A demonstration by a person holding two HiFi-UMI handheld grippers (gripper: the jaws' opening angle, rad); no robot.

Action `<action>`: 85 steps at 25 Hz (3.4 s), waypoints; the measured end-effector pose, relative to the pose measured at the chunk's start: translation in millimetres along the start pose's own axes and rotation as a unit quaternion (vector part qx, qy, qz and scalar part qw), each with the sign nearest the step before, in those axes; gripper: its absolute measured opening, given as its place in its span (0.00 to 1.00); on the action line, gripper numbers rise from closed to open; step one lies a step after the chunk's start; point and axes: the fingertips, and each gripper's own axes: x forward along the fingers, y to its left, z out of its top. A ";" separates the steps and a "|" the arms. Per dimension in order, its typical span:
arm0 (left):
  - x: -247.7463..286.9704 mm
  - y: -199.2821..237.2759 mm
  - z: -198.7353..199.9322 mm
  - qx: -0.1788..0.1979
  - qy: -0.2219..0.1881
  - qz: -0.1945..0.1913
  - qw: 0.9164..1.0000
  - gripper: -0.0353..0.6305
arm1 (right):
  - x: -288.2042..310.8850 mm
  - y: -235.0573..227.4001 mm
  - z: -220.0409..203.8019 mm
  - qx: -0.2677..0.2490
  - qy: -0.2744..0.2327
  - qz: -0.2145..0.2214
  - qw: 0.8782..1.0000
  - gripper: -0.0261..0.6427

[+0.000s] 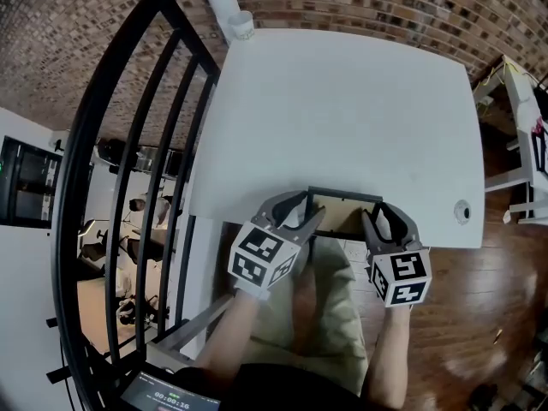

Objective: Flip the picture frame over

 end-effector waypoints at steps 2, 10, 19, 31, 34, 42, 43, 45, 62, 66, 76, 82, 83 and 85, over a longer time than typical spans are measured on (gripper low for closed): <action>2.3 1.6 -1.7 -0.001 0.003 0.001 1.000 0.34 | 2.6 -1.0 -1.9 0.002 0.003 0.000 1.000 0.25; 15.8 12.1 -13.4 -0.002 0.024 0.004 1.000 0.34 | 21.7 -5.2 -11.9 0.014 0.018 0.007 1.000 0.26; 29.1 18.8 -21.5 0.004 0.049 0.010 0.999 0.35 | 36.6 -12.5 -19.2 0.060 0.046 0.020 0.997 0.26; 37.1 23.7 -28.3 0.013 0.099 0.030 0.995 0.39 | 46.5 -12.8 -20.0 0.075 0.089 0.009 0.993 0.26; 39.9 26.7 -32.1 0.021 0.117 0.040 0.992 0.39 | 47.7 -12.9 -22.4 0.076 0.098 0.006 0.992 0.26; 41.8 31.3 -32.2 0.026 0.146 0.058 0.987 0.41 | 48.5 -14.3 -23.1 0.065 0.132 -0.012 0.989 0.27; 42.8 30.8 -32.1 0.023 0.149 0.058 0.987 0.41 | 48.0 -15.9 -23.2 0.064 0.141 -0.016 0.988 0.27; 48.7 31.5 -27.4 0.022 0.147 0.055 0.987 0.41 | 49.6 -22.7 -19.5 0.061 0.151 -0.023 0.986 0.27; 53.1 37.8 -9.6 0.044 0.113 0.063 0.991 0.36 | 51.6 -34.0 -12.0 0.071 0.107 -0.018 0.992 0.27; 50.3 38.4 -11.6 0.053 0.116 0.065 0.990 0.36 | 50.8 -30.5 -11.6 0.040 0.111 -0.014 0.993 0.27; 33.8 26.9 1.5 0.061 0.078 0.069 0.993 0.36 | 32.7 -22.5 1.0 0.025 0.084 -0.012 0.996 0.27; 9.5 -4.5 11.5 0.074 0.070 0.054 0.993 0.30 | 2.2 -0.4 17.1 0.023 0.069 -0.009 0.997 0.27; 19.5 -3.9 9.6 0.073 0.074 0.050 0.993 0.30 | 7.6 -5.4 13.4 0.024 0.072 -0.004 0.997 0.27; 46.9 -0.6 1.2 0.068 0.086 0.045 0.993 0.29 | 23.3 -20.0 -2.6 0.029 0.084 0.006 0.996 0.27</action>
